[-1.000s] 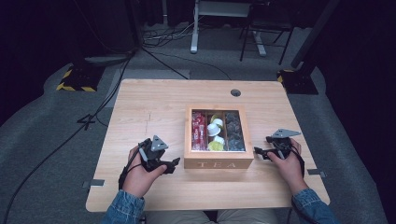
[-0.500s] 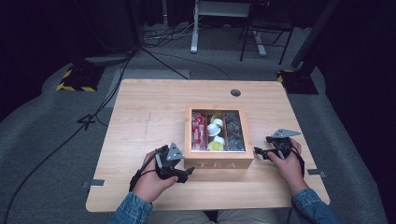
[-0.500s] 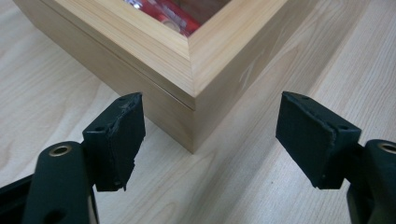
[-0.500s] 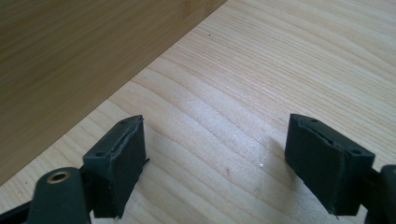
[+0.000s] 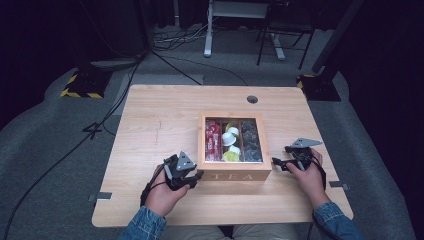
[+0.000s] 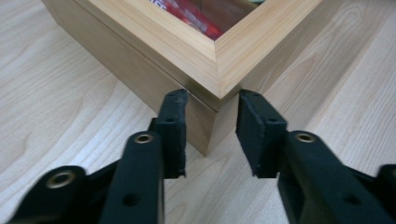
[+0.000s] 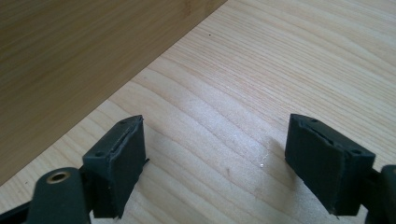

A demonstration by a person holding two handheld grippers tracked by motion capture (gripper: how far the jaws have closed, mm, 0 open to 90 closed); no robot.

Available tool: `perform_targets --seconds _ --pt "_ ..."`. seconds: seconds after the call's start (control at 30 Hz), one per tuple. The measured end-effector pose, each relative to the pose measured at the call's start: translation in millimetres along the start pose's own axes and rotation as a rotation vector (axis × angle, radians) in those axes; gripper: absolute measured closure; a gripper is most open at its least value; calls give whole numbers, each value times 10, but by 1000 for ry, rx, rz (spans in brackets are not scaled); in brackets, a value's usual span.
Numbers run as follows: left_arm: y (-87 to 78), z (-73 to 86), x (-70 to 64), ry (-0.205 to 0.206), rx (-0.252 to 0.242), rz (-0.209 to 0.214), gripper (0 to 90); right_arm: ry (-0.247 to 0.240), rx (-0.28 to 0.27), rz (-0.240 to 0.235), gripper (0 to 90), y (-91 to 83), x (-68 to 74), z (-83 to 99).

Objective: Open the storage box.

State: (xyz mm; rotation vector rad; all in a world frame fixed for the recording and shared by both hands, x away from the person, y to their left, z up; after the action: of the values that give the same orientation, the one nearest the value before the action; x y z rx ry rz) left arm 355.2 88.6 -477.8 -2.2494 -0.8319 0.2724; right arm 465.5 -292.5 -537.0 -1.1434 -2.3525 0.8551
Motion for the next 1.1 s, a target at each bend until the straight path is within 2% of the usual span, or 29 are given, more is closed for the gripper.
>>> perform_targets --seconds 0.1,0.33,0.37,0.4,0.47,0.5,0.57,0.63,0.7,0.83,0.93,1.1 --pt "-22 -8 4 0 12 7 710 0 0 0 203 0 0 0" --pt "-35 -26 -2 5 9 6 734 -3 0 -11 206 -10 9 7" --pt "-36 -27 -2 4 10 6 734 29 4 -10 204 -31 21 13" --pt "-36 -28 1 5 11 5 734 74 30 -43 217 -74 52 1" --pt "-38 -30 1 3 16 10 734 130 7 -135 241 -219 140 -90" --pt "-39 -31 3 3 17 8 734 120 -9 -141 239 -309 183 -147" --pt "-38 -33 0 -1 17 11 734 62 -34 -126 205 -471 245 -250" --pt "-39 -36 1 -1 20 12 734 33 -53 -147 190 -598 323 -323" --pt "-39 -40 0 -1 25 12 733 -8 -75 -159 182 -703 403 -375" --pt "-40 -48 1 7 34 10 733 -83 -82 -171 162 -865 603 -446" --pt "-40 -51 0 5 39 11 733 -114 -66 -194 163 -879 759 -461" --pt "-41 -49 5 1 35 15 733 -137 -6 -220 190 -759 922 -412"
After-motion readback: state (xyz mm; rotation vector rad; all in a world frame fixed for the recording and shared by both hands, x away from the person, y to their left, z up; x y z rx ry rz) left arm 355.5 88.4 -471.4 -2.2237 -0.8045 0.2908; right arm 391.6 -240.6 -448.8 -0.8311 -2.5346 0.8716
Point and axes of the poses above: each handheld gripper's, and its own axes: y roughly forward along the jaws, z roughly out of its underside, x roughly to its left, the point moved 5 cm from there along y, roughly forward along the jaws, and after that the axes turned 6 degrees about y, right-handed, at the moved point
